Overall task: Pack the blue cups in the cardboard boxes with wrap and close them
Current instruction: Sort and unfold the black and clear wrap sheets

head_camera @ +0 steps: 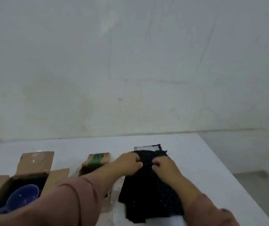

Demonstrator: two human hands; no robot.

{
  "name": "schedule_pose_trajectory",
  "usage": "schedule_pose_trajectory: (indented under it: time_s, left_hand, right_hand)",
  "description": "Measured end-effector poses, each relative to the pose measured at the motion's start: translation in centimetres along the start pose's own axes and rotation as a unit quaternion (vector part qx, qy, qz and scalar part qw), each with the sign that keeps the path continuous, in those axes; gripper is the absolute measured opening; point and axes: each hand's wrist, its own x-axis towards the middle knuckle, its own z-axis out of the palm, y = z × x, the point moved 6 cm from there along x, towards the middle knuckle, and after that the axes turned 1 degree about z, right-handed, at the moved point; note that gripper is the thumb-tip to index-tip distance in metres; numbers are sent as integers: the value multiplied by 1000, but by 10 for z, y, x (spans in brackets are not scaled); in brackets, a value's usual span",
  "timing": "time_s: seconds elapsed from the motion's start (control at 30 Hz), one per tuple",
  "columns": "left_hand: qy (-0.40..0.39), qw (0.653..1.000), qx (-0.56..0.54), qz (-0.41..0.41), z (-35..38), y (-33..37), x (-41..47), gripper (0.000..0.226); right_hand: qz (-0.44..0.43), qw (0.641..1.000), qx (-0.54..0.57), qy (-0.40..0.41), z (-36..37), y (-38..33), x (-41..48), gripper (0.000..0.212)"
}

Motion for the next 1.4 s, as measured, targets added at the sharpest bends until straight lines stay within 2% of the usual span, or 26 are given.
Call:
schedule_pose_trajectory:
  time_s: [0.07, 0.13, 0.2, 0.3, 0.33, 0.43, 0.5, 0.57, 0.67, 0.77, 0.9, 1.0, 1.07, 1.1, 1.17, 1.2, 1.23, 1.3, 1.4]
  left_hand:
    - [-50, 997, -37, -40, 34, -12, 7, 28]
    - [-73, 983, -119, -115, 66, -34, 8, 23]
    - [-45, 959, -212, -185, 83, -50, 9, 17]
    - [21, 921, -302, -245, 90, -62, 14, 13]
    - [31, 908, -331, -254, 91, -63, 16, 9]
    - [52, 865, -426, -260, 97, -63, 22, 23]
    - [77, 848, -456, -258, 98, -62, 25, 26]
    - [102, 861, -429, -252, 94, -61, 26, 31]
    - [114, 911, -324, -230, 86, -56, 27, 42]
    - [130, 935, -248, -216, 73, -53, 23, 25]
    - [134, 948, -215, -195, 66, -51, 21, 23]
    - [134, 926, -303, -180, 65, -43, 18, 20]
    - [144, 917, -336, -159, 58, -34, 15, 17]
    - [145, 917, -343, -146, 52, -29, 13, 11]
    - [132, 922, -346, -111, 37, -19, 8, 17]
    - [118, 927, -344, -92, 27, -15, 4, 20]
    - [110, 930, -342, -75, 17, -12, -1, 19]
    - [121, 923, -362, -51, -5, -15, -16, 18]
    - [155, 882, -441, -48, -28, -38, -41, 21]
  right_hand:
    - [28, 998, -5, -50, 29, 26, -8, 33]
    - [41, 994, -1, -103, 60, 47, -20, 44]
    - [33, 993, -17, -110, 81, 57, -23, 52]
    - [12, 992, -70, -109, 93, 60, -22, 56]
    - [7, 990, -83, -112, 97, 61, -21, 57]
    - [0, 990, -95, -104, 98, 63, -19, 57]
    - [-6, 991, -94, -96, 98, 65, -17, 57]
    - [-10, 992, -92, -89, 99, 66, -16, 56]
    - [-11, 993, -79, -84, 98, 68, -16, 55]
    - [-6, 994, -74, -84, 97, 68, -15, 55]
    - [0, 993, -77, -85, 97, 66, -15, 55]
    - [6, 994, -60, -88, 96, 67, -16, 54]
    - [26, 998, 10, -56, 86, 68, -14, 48]
    - [43, 997, 62, -13, 76, 70, -12, 42]
    - [94, 973, 189, 98, 49, 80, -8, 31]
    - [128, 948, 260, 129, 38, 85, -7, 26]
    - [168, 917, 338, 126, 32, 89, -6, 22]
    - [218, 846, 485, 46, 36, 88, -2, 17]
    - [198, 762, 611, -79, 48, 61, 0, 24]
